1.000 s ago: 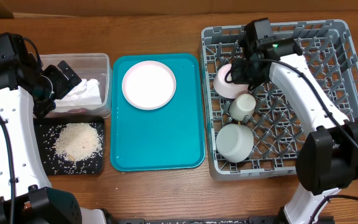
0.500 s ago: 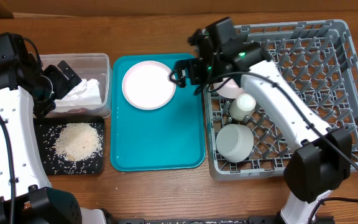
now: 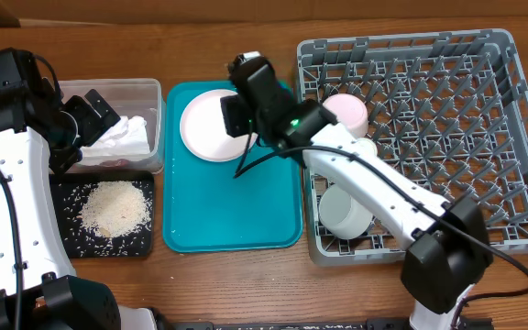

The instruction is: Sort waste into correct bins and load items into the dishwasher

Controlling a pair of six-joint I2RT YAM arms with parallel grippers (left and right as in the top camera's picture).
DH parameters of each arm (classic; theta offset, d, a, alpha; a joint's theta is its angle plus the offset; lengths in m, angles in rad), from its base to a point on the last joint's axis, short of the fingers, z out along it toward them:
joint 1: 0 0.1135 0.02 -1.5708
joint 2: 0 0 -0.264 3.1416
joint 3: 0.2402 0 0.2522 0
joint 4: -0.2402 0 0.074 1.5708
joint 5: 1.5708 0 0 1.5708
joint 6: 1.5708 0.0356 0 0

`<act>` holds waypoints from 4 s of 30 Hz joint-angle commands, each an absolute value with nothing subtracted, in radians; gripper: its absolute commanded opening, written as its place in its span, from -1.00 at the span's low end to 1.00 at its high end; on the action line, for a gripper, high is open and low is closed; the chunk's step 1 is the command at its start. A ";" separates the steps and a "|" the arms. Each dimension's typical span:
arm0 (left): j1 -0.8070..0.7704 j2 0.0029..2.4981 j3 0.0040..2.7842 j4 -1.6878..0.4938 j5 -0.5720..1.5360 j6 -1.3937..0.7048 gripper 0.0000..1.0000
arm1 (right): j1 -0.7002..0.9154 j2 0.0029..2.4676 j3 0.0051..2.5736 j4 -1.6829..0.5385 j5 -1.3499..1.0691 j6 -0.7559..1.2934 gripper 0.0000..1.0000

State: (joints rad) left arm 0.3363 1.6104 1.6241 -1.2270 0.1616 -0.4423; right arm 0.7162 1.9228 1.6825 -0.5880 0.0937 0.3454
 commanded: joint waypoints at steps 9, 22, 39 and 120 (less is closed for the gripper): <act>0.340 1.602 1.645 -1.225 0.165 -0.442 1.00 | 0.698 2.186 1.673 -0.426 0.340 0.371 0.03; 0.340 1.602 1.645 -1.225 0.165 -0.442 0.99 | 0.698 2.307 1.673 -0.396 0.333 0.371 -0.05; 0.340 1.602 1.645 -1.225 0.165 -0.442 1.00 | 0.698 2.306 1.674 -0.466 0.306 0.371 -0.92; 0.337 1.602 1.645 -1.226 0.165 -0.442 1.00 | 0.347 1.816 1.486 -0.833 1.040 0.148 -0.89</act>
State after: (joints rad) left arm 0.3363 1.6104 1.6241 -1.2266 0.1616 -0.4423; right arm 0.3531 1.8168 1.4860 -0.8497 1.1080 0.1368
